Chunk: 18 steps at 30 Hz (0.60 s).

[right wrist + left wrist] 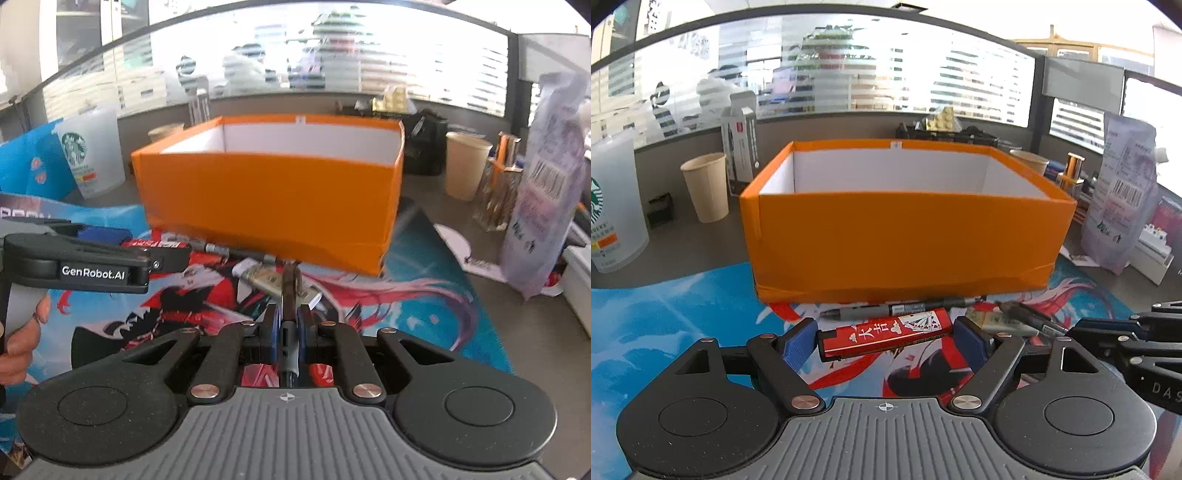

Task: Organize rigid objects
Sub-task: 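Grasp the red printed stick with the left tool while the right tool grasps a black pen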

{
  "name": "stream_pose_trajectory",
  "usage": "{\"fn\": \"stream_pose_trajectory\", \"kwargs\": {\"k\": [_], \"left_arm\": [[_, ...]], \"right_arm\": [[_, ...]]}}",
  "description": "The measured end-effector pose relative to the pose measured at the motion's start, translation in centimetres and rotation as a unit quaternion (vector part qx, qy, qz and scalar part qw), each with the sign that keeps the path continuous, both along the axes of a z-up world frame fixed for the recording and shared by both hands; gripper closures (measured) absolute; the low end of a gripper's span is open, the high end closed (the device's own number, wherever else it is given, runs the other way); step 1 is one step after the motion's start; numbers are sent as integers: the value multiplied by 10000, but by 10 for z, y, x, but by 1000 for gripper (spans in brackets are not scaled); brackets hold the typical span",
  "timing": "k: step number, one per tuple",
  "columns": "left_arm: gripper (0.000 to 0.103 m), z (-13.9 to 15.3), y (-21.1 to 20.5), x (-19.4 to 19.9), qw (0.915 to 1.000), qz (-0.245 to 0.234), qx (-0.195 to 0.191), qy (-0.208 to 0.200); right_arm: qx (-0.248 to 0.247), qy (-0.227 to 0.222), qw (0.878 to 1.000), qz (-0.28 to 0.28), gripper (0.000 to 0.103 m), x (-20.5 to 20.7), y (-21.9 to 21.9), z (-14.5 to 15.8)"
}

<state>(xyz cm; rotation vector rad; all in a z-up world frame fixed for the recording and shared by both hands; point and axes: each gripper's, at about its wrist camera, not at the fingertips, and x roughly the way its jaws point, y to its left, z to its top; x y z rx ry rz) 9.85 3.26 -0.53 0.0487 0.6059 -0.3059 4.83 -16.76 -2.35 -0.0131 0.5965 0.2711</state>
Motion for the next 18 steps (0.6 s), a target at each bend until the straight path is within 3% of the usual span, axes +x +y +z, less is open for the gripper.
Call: {"fn": "stream_pose_trajectory", "kwargs": {"k": [18], "left_arm": [[22,20,-4,-18,9997,15,-4,-254]], "right_arm": [[63,-656,9978,98,94,-15,-1,32]]}}
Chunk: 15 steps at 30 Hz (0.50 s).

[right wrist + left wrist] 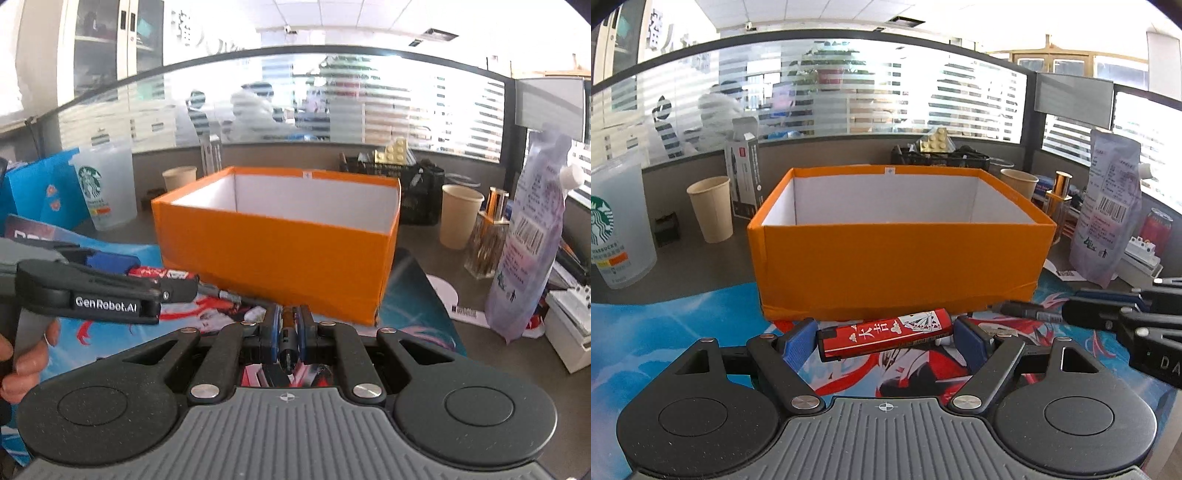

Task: Organize rigid objects
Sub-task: 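Grasp the red printed stick with the left tool while the right tool grasps a black pen, then carry the red stick and black pen with both tools over the orange box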

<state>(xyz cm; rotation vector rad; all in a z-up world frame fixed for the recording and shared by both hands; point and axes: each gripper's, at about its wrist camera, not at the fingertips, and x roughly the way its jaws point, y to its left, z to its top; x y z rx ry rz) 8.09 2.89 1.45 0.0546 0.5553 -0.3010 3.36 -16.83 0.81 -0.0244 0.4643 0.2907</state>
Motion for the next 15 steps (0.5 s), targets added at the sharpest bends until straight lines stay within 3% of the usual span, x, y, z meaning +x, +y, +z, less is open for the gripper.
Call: {"fn": "stream_pose_trajectory", "kwargs": {"k": [15], "left_arm": [[22,32,1,-3,9994,77,21,-350]], "right_arm": [[70,-529,9986,45,94,1,-3,38]]}}
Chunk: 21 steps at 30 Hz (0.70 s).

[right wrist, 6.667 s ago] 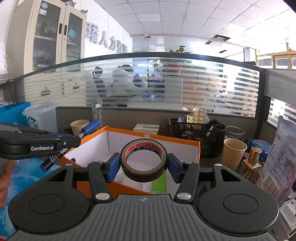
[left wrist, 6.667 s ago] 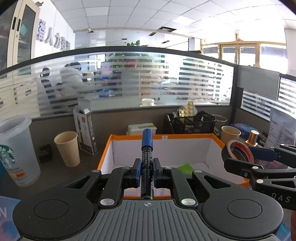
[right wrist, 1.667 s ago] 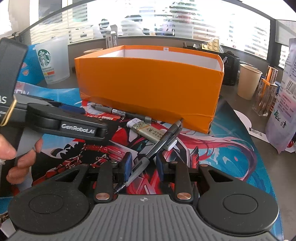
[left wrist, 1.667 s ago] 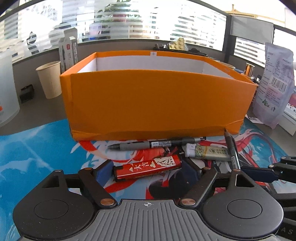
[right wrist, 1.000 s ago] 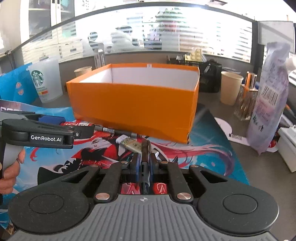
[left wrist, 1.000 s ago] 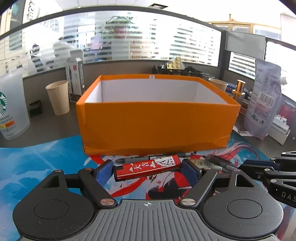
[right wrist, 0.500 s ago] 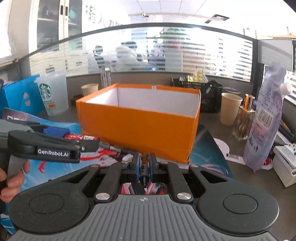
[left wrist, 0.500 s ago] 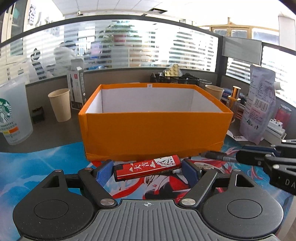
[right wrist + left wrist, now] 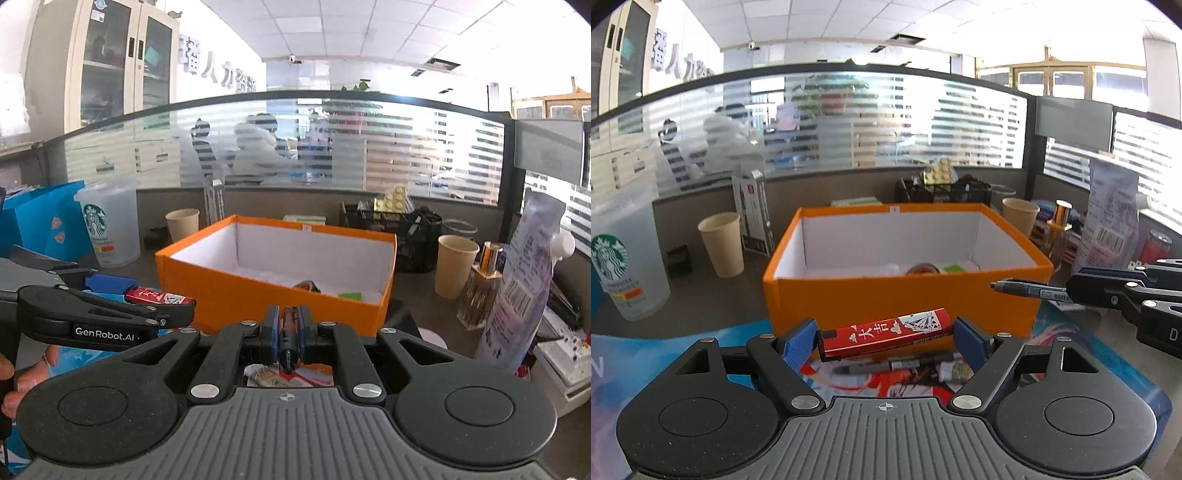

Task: Organize rigid objects
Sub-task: 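Carry the red stick and black pen with both tools over the orange box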

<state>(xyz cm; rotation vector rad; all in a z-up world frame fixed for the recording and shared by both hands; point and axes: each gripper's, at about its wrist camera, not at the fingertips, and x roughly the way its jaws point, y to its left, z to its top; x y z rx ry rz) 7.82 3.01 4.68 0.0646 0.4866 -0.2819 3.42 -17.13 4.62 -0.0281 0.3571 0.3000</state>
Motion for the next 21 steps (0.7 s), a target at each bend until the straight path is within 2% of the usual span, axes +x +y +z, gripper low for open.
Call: {"fn": "stream_pose_trajectory", "kwargs": {"k": [10,21], "left_arm": [[22,29,-4,12,9995,1,-35,-310],[22,40,-2,43,9991,111,-127,-384]], "right_arm": [[71,-312,9995,42,94,7,5,22],[108,-392,9992,-15,94,28,4,28]]}}
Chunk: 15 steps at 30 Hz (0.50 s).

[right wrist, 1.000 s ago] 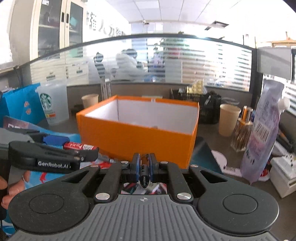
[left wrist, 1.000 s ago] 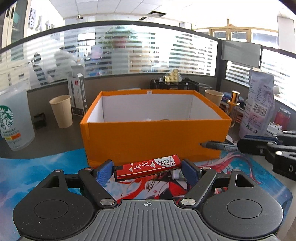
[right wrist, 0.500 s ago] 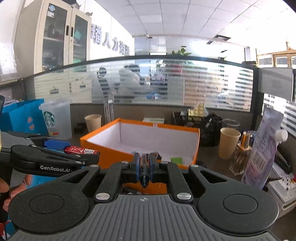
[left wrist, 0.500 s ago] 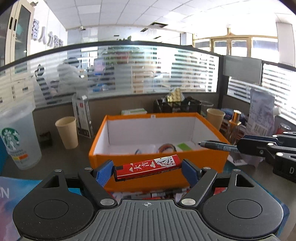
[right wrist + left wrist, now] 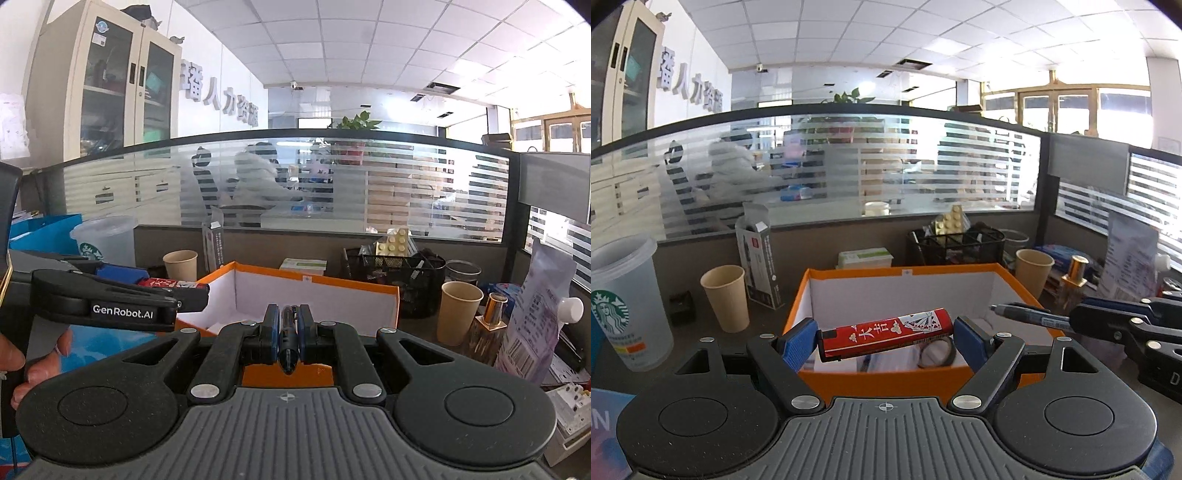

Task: Organize rigid objects
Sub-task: 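Carry the red stick and black pen with both tools over the orange box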

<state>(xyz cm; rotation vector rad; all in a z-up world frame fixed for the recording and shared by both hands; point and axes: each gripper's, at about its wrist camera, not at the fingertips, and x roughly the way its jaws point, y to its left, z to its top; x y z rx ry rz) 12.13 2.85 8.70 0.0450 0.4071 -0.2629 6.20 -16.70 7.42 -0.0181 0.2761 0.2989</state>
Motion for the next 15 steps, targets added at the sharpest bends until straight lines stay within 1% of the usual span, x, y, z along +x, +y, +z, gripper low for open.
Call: {"fn": "stream_pose_trajectory", "kwargs": {"k": [7,15], "left_arm": [[22,0,1,27,9999,107,-18,44],[22,-11,-5,61,9997,126,-10,206]], "right_arm": [[39,45,10000,-55,94,26,-3,-3],[105,142,9998,-101,94,58,-7,-8]]}}
